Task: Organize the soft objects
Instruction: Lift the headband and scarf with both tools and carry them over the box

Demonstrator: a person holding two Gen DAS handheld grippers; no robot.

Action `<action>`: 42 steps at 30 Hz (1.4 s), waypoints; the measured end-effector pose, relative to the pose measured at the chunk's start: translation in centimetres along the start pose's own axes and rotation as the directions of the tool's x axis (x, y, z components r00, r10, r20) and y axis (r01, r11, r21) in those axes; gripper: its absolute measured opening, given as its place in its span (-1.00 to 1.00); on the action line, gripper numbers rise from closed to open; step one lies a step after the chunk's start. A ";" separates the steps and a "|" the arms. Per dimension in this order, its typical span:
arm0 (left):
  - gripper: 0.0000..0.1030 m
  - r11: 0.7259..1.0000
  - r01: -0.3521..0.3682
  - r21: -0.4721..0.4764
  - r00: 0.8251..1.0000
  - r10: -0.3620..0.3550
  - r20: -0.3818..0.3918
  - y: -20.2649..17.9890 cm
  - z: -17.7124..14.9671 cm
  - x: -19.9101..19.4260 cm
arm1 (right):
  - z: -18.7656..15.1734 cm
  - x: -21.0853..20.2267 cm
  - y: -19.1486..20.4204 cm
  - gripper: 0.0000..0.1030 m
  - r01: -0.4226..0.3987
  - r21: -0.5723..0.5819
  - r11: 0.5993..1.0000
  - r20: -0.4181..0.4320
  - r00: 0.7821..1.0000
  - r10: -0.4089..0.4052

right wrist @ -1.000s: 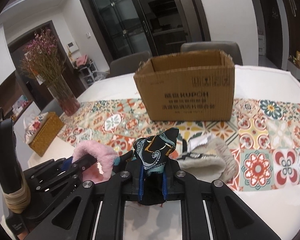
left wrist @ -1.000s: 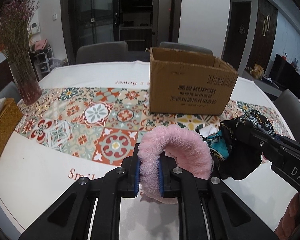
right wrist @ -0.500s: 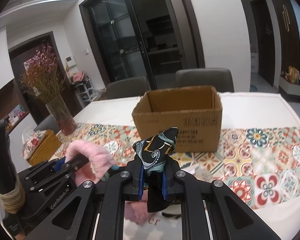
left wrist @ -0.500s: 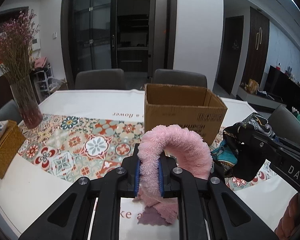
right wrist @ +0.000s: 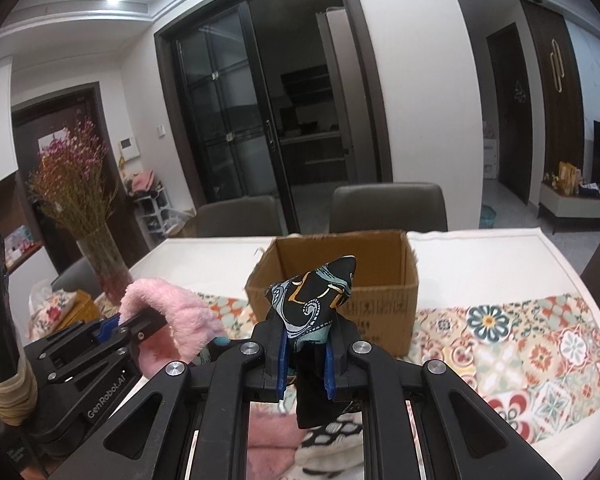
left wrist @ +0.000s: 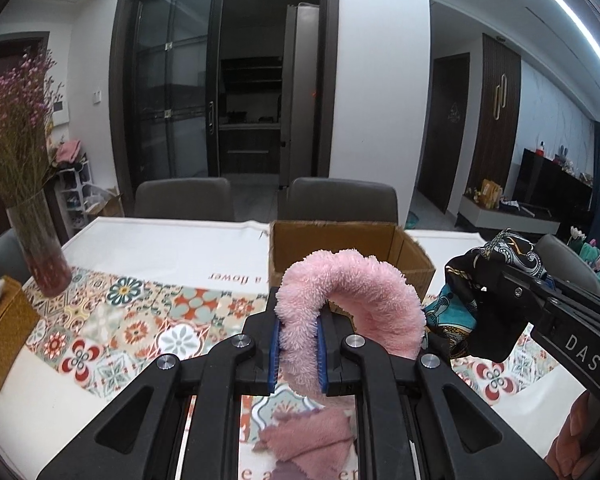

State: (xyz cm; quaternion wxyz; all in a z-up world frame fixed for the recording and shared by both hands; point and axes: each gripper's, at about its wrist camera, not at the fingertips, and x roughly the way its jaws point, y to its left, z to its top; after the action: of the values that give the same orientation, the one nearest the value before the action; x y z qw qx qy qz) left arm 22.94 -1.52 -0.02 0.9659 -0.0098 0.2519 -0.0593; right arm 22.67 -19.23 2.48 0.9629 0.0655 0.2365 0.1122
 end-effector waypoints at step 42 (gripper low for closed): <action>-0.70 0.996 0.078 0.040 0.992 -0.082 0.096 -0.6 11.2 10.0 | 12.3 7.6 -0.8 -0.72 0.115 -0.133 0.984 0.164 0.982 -0.092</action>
State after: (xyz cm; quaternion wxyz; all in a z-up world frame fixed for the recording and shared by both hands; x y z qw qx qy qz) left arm 37.05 -3.46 4.94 0.9739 -0.0054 0.2025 -0.1021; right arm 35.15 -19.01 9.76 0.9853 -0.0068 0.1546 0.0729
